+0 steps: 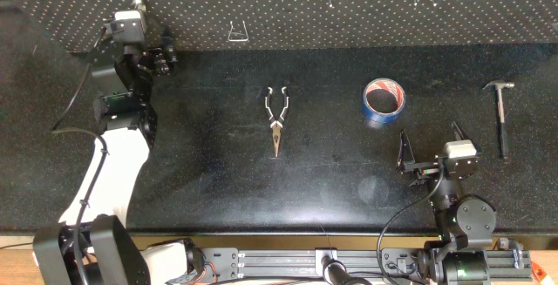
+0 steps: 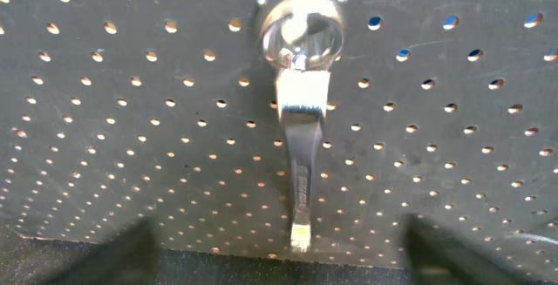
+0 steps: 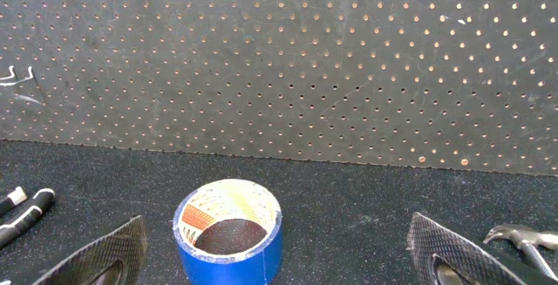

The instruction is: Place Tools Onto Pegboard

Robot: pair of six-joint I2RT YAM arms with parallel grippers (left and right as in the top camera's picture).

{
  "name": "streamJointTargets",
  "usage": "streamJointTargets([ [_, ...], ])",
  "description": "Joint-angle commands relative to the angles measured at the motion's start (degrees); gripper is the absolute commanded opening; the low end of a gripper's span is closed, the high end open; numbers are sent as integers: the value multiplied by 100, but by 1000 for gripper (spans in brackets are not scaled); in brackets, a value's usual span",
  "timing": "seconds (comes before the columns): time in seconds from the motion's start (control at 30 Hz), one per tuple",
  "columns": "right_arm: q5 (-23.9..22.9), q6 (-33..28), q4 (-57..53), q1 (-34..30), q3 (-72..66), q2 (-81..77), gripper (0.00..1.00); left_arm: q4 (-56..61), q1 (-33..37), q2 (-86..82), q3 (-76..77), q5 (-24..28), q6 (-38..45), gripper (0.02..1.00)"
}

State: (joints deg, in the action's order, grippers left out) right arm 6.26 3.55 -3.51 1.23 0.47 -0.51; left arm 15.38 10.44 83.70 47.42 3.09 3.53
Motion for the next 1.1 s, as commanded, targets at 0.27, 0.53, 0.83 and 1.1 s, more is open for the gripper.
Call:
streamJointTargets([
  [0.27,15,-81,-17,-2,-24,28,976,-4693,-2,-3322,168,96,-33,996],
  [0.53,15,-81,-15,-2,-24,28,976,-5984,9,-4457,-249,463,-319,996],
  [0.83,15,-81,-17,-2,-24,28,976,-5014,-81,-4686,-1429,2260,-1580,996],
  [1.1,15,-81,-15,-2,-24,28,976,-6367,-341,-2741,-772,1244,-599,996],
])
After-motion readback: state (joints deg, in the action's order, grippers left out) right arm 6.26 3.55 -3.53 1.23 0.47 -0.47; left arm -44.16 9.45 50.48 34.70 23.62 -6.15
